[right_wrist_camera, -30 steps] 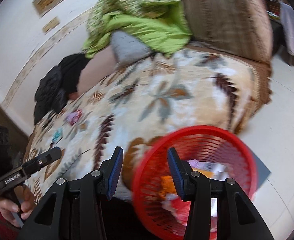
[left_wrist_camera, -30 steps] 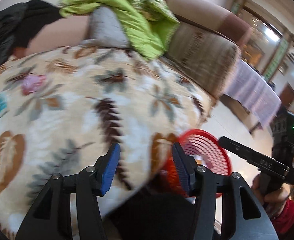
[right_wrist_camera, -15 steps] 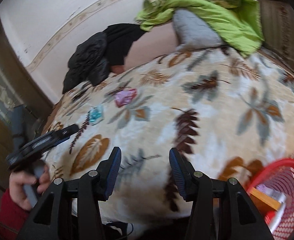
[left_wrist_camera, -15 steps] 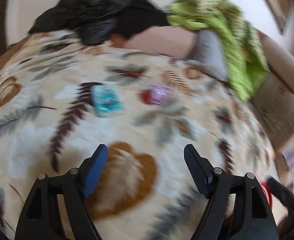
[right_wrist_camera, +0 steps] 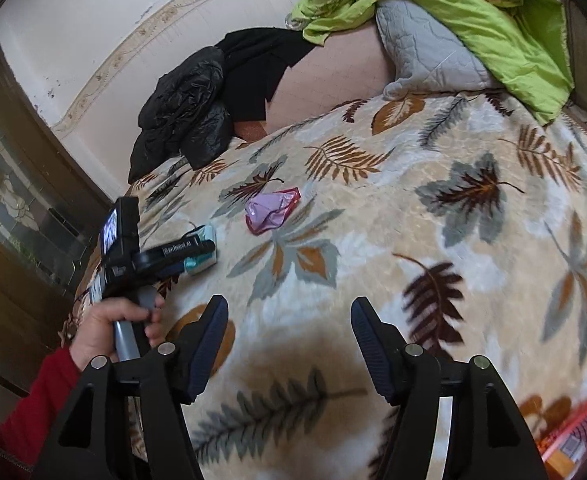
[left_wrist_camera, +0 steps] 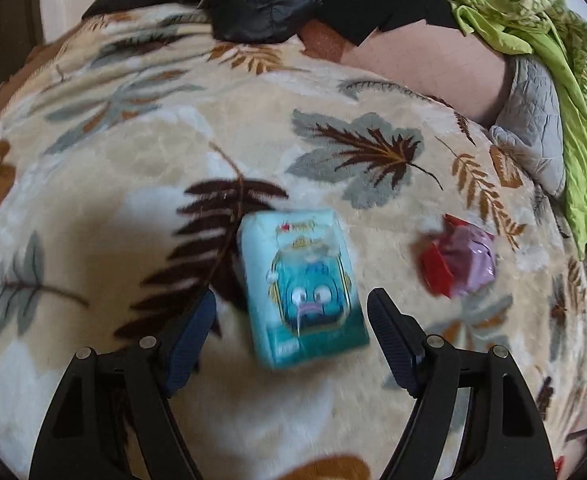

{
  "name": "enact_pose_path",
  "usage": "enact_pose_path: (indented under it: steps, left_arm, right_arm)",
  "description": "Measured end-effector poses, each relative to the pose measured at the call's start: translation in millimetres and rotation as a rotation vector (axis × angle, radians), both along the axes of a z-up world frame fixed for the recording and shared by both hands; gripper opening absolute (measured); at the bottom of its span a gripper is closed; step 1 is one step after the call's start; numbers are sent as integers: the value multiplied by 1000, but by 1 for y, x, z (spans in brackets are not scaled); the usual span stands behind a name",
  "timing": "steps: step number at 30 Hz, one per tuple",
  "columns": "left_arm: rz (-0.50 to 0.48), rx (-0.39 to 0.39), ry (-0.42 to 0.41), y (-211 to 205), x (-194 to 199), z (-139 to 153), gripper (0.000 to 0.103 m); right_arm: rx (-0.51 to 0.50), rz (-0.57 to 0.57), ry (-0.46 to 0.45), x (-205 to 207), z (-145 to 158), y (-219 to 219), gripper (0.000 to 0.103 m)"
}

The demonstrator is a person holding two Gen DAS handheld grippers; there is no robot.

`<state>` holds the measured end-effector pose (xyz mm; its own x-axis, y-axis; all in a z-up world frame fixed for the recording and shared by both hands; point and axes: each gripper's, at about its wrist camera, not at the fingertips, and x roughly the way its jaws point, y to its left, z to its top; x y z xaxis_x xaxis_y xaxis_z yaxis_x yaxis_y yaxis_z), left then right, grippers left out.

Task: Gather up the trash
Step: 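Grasp the teal packet with the left gripper while the right gripper grasps the pink wrapper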

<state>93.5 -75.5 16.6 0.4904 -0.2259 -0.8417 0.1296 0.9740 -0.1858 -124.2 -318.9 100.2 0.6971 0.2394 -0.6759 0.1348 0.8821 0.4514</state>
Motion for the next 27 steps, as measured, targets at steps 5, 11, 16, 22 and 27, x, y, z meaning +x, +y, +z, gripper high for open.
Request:
enact_pose_path:
  steps: [5,11,16,22,27]
  left_arm:
    - [-27,-9,-41,8,-1,4,33]
    - [-59,-23,-65,27,-21,20,30]
    - [-69,-23,-120,42,-41,35,30]
    - [-78,2,-163,44,-52,35,30]
    - [-83,-1,-194,46,-64,44,30]
  right_arm:
    - [55,19,21,61,-17,3,72]
    - [82,26,80,139,-44,20,72]
    - [61,13,132,194,-68,38,72]
    - [-5,19,151,208,-79,56,45]
    - [-38,42,82,164,-61,62,42]
